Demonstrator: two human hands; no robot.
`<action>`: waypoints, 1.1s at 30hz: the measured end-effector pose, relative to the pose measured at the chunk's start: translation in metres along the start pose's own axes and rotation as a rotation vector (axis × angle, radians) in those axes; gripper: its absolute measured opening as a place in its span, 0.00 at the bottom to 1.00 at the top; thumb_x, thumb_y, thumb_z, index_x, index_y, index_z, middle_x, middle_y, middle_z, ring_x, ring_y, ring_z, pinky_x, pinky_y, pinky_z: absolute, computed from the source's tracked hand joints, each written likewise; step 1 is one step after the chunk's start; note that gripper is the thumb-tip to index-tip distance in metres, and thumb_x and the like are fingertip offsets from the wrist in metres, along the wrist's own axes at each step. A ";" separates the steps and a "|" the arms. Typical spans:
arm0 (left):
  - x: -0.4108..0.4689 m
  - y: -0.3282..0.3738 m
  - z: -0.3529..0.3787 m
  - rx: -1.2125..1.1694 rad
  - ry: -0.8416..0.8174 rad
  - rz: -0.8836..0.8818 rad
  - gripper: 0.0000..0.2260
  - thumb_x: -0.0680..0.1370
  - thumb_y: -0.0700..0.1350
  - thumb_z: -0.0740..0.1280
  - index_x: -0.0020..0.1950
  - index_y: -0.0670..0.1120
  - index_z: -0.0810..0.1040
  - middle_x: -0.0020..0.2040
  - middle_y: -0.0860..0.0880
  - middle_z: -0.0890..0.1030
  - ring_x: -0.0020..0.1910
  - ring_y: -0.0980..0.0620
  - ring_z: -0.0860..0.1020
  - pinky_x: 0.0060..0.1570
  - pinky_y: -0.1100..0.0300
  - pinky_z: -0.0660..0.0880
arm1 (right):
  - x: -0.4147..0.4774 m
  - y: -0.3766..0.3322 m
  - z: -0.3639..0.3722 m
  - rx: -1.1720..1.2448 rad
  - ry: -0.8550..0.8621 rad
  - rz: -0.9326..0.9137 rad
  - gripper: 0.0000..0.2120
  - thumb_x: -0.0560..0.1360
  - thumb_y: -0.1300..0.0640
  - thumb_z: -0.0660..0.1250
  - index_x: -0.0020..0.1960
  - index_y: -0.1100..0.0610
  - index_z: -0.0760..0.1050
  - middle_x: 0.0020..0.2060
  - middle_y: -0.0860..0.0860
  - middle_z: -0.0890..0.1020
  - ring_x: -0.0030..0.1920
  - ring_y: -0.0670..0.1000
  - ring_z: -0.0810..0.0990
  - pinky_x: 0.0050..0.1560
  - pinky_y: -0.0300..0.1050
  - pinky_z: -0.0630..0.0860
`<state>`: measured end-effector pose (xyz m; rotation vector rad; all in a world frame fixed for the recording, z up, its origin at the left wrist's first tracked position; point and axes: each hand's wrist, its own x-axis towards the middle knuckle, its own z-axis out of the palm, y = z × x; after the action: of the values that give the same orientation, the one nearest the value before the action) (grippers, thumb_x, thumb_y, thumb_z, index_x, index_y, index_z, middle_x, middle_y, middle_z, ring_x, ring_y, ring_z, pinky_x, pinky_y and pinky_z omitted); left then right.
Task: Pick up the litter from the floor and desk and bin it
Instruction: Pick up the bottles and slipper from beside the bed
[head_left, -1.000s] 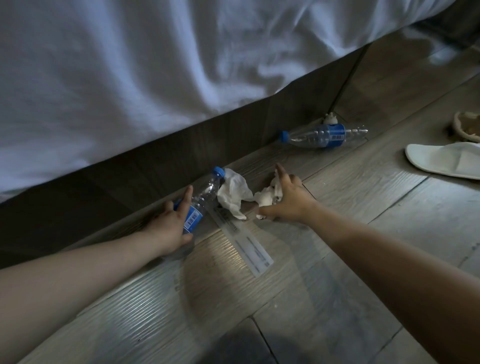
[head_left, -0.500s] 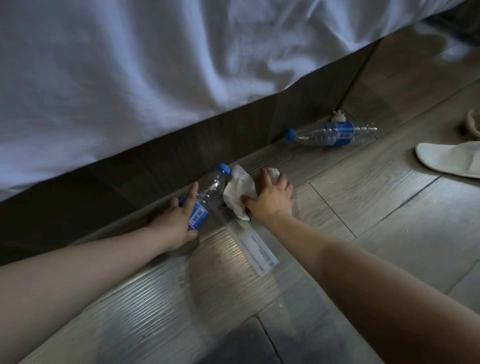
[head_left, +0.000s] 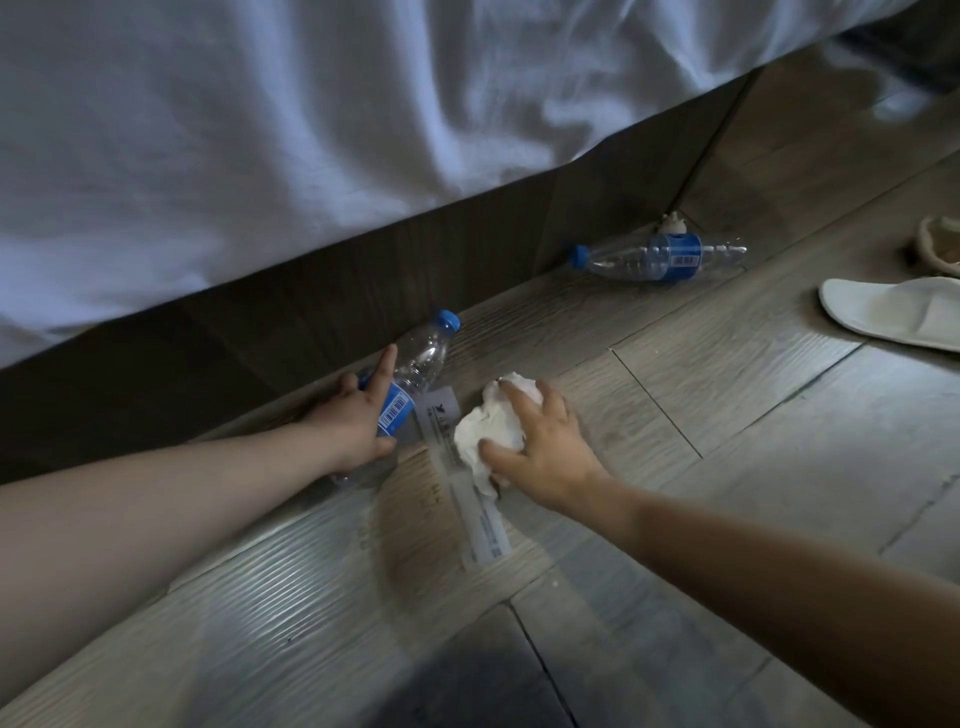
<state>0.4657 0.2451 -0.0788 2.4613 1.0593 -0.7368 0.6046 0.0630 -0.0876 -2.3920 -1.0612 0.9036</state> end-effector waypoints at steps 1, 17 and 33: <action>0.000 0.000 0.000 -0.008 -0.002 -0.002 0.47 0.77 0.52 0.66 0.72 0.56 0.25 0.75 0.37 0.52 0.68 0.41 0.69 0.64 0.49 0.71 | -0.005 -0.005 0.006 -0.047 -0.028 0.025 0.44 0.70 0.35 0.65 0.77 0.42 0.45 0.78 0.54 0.43 0.77 0.60 0.40 0.74 0.64 0.51; -0.001 0.000 -0.005 -0.024 -0.031 -0.007 0.47 0.77 0.52 0.66 0.72 0.57 0.25 0.76 0.38 0.50 0.68 0.41 0.69 0.64 0.50 0.71 | -0.005 -0.004 0.040 -0.504 -0.044 -0.028 0.47 0.69 0.29 0.62 0.78 0.47 0.45 0.77 0.58 0.41 0.76 0.66 0.43 0.71 0.70 0.50; -0.003 0.001 -0.006 -0.032 -0.032 -0.014 0.47 0.77 0.51 0.67 0.73 0.57 0.26 0.76 0.38 0.49 0.70 0.40 0.66 0.65 0.49 0.69 | -0.005 -0.014 0.036 -0.546 -0.040 -0.081 0.44 0.67 0.36 0.67 0.75 0.55 0.57 0.74 0.63 0.53 0.71 0.65 0.57 0.67 0.60 0.64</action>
<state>0.4664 0.2461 -0.0723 2.4097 1.0692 -0.7555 0.5697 0.0711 -0.1037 -2.7345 -1.5742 0.7001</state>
